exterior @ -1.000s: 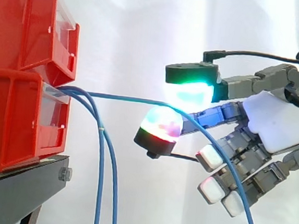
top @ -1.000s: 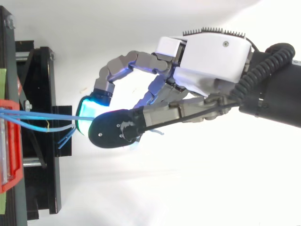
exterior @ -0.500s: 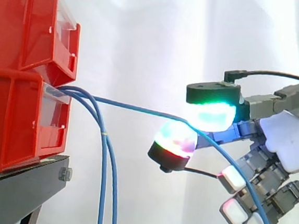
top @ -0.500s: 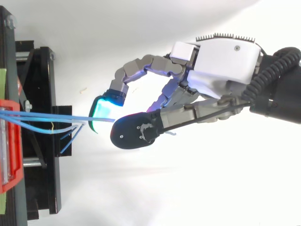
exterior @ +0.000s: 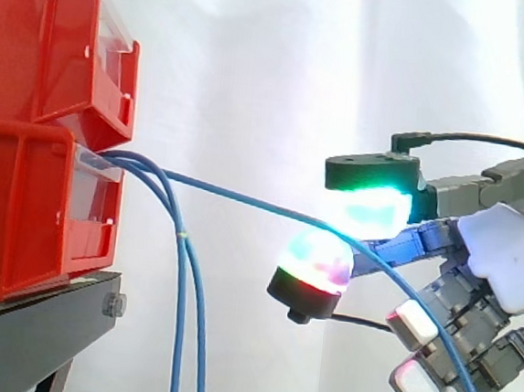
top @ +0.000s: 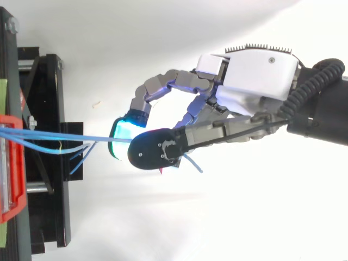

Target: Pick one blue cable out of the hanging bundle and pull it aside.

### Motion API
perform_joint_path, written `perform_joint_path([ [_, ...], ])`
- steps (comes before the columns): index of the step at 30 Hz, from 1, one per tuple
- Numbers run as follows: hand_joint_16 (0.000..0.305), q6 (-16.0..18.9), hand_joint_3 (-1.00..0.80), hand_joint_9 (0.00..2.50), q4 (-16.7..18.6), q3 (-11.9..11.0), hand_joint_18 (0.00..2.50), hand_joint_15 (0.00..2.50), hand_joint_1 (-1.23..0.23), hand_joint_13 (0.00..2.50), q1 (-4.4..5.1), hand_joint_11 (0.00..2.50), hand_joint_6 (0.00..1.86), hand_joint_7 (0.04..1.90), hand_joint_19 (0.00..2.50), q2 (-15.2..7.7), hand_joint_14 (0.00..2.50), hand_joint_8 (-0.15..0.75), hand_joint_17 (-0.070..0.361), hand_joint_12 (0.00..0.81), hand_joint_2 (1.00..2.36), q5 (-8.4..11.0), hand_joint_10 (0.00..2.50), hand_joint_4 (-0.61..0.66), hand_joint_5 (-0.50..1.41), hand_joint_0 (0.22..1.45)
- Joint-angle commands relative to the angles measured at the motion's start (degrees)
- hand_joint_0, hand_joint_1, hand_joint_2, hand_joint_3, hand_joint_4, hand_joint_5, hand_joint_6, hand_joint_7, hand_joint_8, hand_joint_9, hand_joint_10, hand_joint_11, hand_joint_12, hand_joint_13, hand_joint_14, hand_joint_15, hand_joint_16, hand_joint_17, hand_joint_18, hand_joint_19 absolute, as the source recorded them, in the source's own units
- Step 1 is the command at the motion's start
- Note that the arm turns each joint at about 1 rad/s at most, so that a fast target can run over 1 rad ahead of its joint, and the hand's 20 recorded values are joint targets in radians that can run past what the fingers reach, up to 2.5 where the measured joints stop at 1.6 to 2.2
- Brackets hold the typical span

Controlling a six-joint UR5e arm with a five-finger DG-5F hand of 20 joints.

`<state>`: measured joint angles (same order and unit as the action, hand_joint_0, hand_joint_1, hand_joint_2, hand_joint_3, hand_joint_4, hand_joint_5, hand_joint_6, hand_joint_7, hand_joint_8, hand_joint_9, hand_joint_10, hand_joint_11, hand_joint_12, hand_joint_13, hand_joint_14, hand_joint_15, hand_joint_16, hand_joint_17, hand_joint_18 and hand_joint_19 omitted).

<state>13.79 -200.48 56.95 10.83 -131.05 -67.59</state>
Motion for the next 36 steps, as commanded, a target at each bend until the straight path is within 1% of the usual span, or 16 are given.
perform_joint_path([
  [1,0.059,-0.1,-0.18,1.16,0.0,0.0,0.78,0.46,-0.51,0.92,-0.02,0.57,0.89,1.01,0.43,0.0,0.02,0.254,0.134,0.338,1.01,0.0,0.02,-0.1,-0.06,0.55],
  [5,0.06,-0.1,-0.16,1.16,0.0,0.0,0.78,0.47,-0.5,0.92,-0.02,0.58,0.89,1.0,0.43,0.0,0.02,0.261,0.135,0.342,1.01,0.0,0.02,-0.1,-0.05,0.55],
  [6,0.058,-0.1,-0.16,1.16,0.0,0.0,0.78,0.47,-0.53,0.92,0.07,0.58,0.89,1.01,0.43,0.0,0.02,0.262,0.131,0.334,1.01,0.0,0.02,-0.11,-0.05,0.55],
  [7,0.057,0.0,-0.13,1.18,0.0,0.0,0.78,0.49,-0.6,0.93,0.07,0.61,0.89,1.02,0.43,0.0,0.02,0.245,0.128,0.331,1.01,0.0,0.02,-0.12,-0.05,0.56],
  [8,0.057,0.0,-0.12,1.18,0.0,0.0,0.79,0.49,-0.61,0.93,0.07,0.61,0.89,1.03,0.43,0.0,0.02,0.245,0.127,0.326,1.01,0.0,0.02,-0.12,-0.05,0.56],
  [10,0.057,0.0,-0.08,1.19,0.1,-0.1,0.83,0.51,-0.67,0.97,0.07,0.63,0.89,1.08,0.42,0.0,0.02,0.246,0.128,0.325,1.01,0.0,0.02,-0.13,-0.04,0.57],
  [23,0.061,0.0,-0.09,1.2,0.0,0.0,0.85,0.53,-0.64,0.98,-0.02,0.6,0.88,1.1,0.41,0.0,0.02,0.256,0.137,0.35,1.0,-0.18,0.02,-0.13,-0.03,0.57],
  [26,0.061,0.0,-0.11,1.2,0.1,0.0,0.85,0.54,-0.63,0.98,-0.02,0.59,0.88,1.09,0.41,-0.1,0.02,0.254,0.138,0.357,1.06,-0.44,0.02,-0.12,-0.03,0.56],
  [30,0.062,0.1,-0.11,1.19,0.1,0.0,0.84,0.55,-0.62,0.98,-0.02,0.58,0.88,1.1,0.4,0.0,0.02,0.256,0.138,0.357,1.09,-1.32,0.02,-0.12,-0.02,0.56],
  [33,0.062,0.1,-0.11,1.19,0.1,0.0,0.84,0.54,-0.62,0.98,-0.02,0.59,0.87,1.1,0.4,-0.1,0.02,0.262,0.139,0.361,1.1,-2.81,0.02,-0.12,-0.02,0.55],
  [34,0.062,0.1,-0.12,1.19,0.1,0.0,0.84,0.54,-0.62,0.98,-0.02,0.59,0.87,1.1,0.4,-0.1,0.02,0.263,0.139,0.357,1.11,-2.81,0.02,-0.12,-0.02,0.55],
  [35,0.062,0.0,-0.12,1.19,0.1,0.1,0.84,0.54,-0.62,0.98,-0.02,0.58,0.87,1.1,0.4,-0.1,0.02,0.256,0.139,0.359,1.11,-3.34,0.02,-0.12,-0.02,0.55],
  [36,0.062,0.0,-0.12,1.19,0.2,0.1,0.84,0.54,-0.62,0.98,0.07,0.59,0.87,1.1,0.4,-0.1,0.02,0.258,0.139,0.358,1.11,-3.43,0.02,-0.12,-0.02,0.55],
])
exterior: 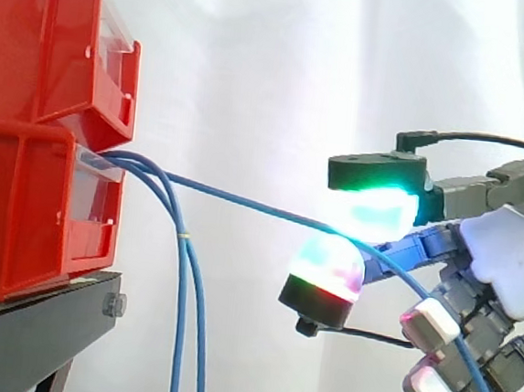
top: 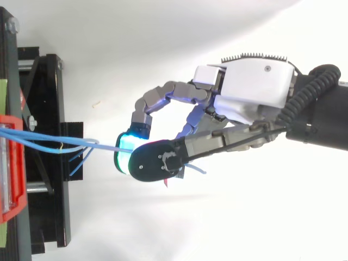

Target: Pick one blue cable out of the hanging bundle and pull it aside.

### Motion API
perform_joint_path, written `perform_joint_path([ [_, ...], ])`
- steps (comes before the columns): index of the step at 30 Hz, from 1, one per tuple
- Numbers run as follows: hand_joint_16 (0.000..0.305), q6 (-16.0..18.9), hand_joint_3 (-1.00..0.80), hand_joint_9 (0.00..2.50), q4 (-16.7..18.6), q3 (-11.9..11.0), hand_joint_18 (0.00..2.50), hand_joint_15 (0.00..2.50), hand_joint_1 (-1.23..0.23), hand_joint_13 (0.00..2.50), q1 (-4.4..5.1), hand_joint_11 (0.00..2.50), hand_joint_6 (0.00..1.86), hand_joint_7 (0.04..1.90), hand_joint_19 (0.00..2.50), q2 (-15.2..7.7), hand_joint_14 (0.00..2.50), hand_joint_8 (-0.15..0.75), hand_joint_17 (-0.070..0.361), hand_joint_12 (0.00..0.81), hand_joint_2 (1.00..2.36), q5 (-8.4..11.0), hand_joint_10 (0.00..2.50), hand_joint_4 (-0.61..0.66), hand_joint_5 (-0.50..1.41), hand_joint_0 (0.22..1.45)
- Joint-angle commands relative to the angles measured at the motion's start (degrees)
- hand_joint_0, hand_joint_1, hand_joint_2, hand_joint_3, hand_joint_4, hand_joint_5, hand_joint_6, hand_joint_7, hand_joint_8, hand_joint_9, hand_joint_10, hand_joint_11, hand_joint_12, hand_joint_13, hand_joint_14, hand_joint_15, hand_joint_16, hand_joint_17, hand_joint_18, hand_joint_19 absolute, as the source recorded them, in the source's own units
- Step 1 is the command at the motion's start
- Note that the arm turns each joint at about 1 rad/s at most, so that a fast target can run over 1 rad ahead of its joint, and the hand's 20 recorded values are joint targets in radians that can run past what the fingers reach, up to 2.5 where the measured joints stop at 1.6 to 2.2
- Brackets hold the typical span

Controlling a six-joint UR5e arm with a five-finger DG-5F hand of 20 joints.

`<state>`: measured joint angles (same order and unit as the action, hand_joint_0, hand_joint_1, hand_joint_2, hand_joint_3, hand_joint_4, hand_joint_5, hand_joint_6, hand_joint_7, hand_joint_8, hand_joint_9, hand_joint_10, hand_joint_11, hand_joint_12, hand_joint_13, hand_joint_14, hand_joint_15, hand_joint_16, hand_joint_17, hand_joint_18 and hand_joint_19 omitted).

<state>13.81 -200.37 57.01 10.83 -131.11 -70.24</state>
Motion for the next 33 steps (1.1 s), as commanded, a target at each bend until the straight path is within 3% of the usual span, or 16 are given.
perform_joint_path([
  [1,0.062,-0.1,-0.12,1.19,0.1,0.5,0.84,0.55,-0.62,0.98,-0.02,0.58,0.87,1.1,0.4,0.0,0.02,0.258,0.139,0.357,1.11,-0.95,0.02,-0.12,-0.02,0.55],
  [5,0.062,0.1,-0.12,1.19,2.5,3.4,0.84,0.55,-0.62,0.98,0.07,0.59,0.87,1.11,0.41,0.0,0.02,0.262,0.139,0.361,1.12,-0.86,0.02,-0.12,-0.02,0.55],
  [8,0.062,0.7,-0.13,1.19,8.8,5.9,0.84,0.55,-0.61,0.98,0.07,0.59,0.87,1.11,0.4,0.1,0.02,0.259,0.14,0.359,1.13,-0.86,0.02,-0.12,-0.02,0.55],
  [14,0.062,1.0,-0.13,1.19,17.8,9.9,0.84,0.55,-0.62,0.98,-0.02,0.58,0.87,1.11,0.4,0.0,0.02,0.26,0.14,0.361,1.13,-0.86,0.02,-0.12,-0.02,0.55],
  [33,0.062,0.7,-0.13,1.19,18.8,10.5,0.84,0.54,-0.62,0.98,-0.11,0.59,0.87,1.11,0.4,0.0,0.02,0.262,0.139,0.359,1.14,-0.95,0.02,-0.12,-0.02,0.55],
])
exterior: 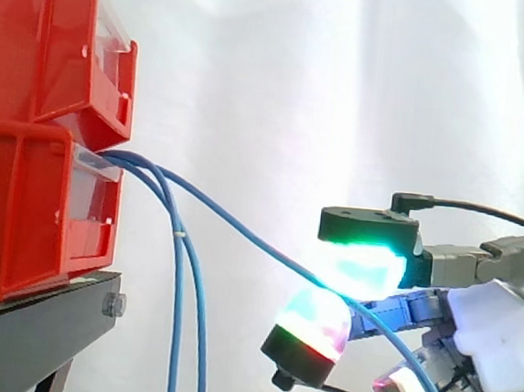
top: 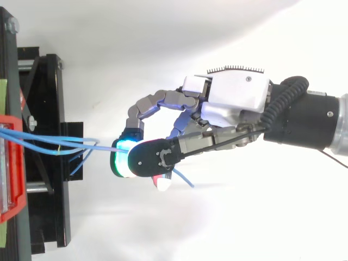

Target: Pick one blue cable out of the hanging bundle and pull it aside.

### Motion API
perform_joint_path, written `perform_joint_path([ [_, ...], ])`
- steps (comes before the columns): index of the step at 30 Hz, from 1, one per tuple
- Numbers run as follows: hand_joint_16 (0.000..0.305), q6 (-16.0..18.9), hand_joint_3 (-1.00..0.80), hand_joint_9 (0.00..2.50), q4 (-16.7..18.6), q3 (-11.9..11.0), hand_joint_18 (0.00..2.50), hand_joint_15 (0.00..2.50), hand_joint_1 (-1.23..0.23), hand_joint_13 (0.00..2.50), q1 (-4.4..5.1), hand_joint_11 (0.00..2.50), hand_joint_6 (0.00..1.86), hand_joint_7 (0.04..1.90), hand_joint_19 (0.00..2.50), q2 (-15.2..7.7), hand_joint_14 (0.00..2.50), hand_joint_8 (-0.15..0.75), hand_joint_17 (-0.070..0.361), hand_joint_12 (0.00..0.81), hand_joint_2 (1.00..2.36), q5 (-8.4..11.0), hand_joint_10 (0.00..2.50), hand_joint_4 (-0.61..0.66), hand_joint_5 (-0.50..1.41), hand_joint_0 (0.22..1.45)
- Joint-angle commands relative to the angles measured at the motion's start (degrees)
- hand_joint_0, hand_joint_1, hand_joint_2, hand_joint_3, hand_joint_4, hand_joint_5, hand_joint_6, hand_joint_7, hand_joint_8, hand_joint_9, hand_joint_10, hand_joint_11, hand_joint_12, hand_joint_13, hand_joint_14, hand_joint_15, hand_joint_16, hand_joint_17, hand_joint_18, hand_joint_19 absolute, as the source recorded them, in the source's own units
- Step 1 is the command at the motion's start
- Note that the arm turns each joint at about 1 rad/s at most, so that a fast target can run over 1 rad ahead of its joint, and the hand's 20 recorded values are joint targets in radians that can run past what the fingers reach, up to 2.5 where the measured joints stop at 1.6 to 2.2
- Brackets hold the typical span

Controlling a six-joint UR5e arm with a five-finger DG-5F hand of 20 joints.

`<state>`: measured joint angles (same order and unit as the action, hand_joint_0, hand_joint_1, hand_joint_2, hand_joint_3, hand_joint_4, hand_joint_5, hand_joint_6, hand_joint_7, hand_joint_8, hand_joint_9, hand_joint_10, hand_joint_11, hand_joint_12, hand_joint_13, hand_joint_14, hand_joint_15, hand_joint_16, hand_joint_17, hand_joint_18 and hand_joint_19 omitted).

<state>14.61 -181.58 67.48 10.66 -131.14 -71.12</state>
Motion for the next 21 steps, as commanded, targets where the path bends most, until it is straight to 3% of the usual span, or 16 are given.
perform_joint_path([
  [1,0.062,-0.2,-0.13,1.19,0.1,0.0,0.84,0.54,-0.62,0.98,0.06,0.59,0.87,1.11,0.4,0.0,0.02,0.259,0.14,0.356,1.14,-0.07,0.02,-0.12,-0.02,0.55],
  [21,0.061,-2.5,-0.13,1.18,0.1,0.0,0.84,0.55,-0.63,0.97,0.24,0.58,0.87,1.11,0.4,0.0,0.02,0.265,0.138,0.359,1.1,0.45,0.02,-0.12,-0.02,0.56],
])
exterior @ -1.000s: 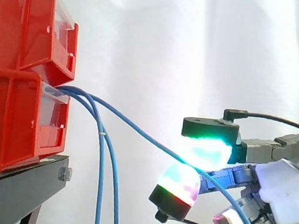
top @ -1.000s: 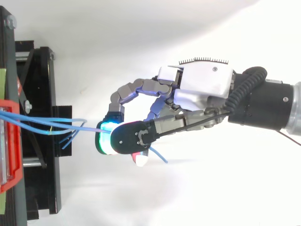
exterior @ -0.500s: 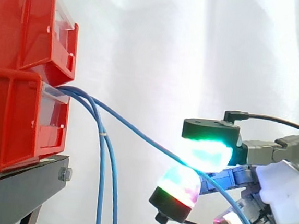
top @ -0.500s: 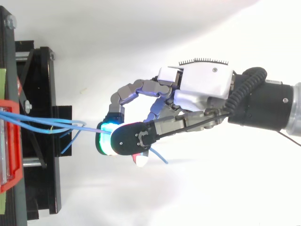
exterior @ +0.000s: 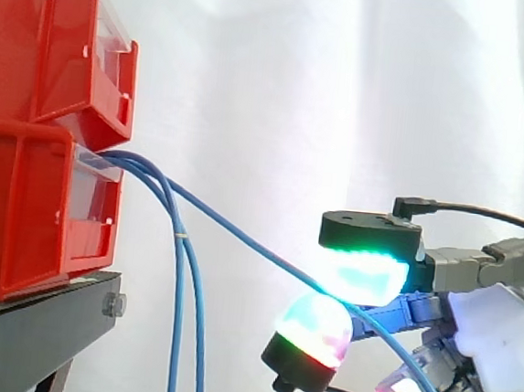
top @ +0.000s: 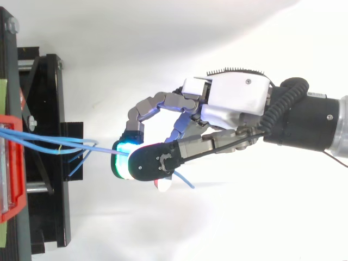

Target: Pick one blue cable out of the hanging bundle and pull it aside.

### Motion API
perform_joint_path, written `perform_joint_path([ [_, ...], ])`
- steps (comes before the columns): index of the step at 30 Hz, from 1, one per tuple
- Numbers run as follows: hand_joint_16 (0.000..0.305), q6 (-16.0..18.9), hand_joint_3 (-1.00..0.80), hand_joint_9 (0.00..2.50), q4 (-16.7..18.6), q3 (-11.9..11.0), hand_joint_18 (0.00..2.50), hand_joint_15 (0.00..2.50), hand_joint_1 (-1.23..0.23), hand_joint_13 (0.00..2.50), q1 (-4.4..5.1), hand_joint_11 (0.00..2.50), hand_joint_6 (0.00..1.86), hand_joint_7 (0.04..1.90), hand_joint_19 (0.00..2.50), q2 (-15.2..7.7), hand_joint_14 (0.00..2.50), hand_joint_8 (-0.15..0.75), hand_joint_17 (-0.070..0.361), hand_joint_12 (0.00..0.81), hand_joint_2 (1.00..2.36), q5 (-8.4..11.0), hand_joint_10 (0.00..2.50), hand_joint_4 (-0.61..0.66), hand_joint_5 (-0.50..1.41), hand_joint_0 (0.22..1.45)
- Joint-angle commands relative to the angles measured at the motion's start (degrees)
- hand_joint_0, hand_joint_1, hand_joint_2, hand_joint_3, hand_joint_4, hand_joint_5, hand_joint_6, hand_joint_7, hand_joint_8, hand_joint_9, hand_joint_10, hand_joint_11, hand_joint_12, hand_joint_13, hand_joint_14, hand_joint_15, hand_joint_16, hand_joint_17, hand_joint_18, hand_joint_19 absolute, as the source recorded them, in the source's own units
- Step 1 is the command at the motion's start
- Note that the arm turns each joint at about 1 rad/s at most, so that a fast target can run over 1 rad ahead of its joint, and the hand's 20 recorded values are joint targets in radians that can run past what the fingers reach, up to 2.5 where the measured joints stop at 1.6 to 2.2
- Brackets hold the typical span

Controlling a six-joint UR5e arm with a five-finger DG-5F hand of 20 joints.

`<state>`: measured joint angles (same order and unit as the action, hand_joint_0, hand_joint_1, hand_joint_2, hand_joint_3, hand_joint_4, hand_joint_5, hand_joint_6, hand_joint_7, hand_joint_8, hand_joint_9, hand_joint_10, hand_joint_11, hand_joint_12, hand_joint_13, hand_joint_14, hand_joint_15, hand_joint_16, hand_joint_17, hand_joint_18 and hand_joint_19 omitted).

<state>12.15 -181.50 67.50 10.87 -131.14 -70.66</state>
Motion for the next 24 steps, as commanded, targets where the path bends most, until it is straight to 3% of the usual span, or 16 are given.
perform_joint_path([
  [1,0.061,0.0,-0.13,1.18,0.0,0.0,0.84,0.55,-0.63,0.97,-0.06,0.58,0.87,1.11,0.4,0.0,0.02,0.265,0.138,0.356,1.1,0.0,0.02,-0.12,-0.02,0.56],
  [24,0.06,0.0,-0.12,1.2,0.0,0.0,0.84,0.55,-0.64,0.98,-0.06,0.58,0.87,1.09,0.41,0.0,0.02,0.262,0.136,0.347,1.05,0.0,0.02,-0.12,-0.03,0.58],
])
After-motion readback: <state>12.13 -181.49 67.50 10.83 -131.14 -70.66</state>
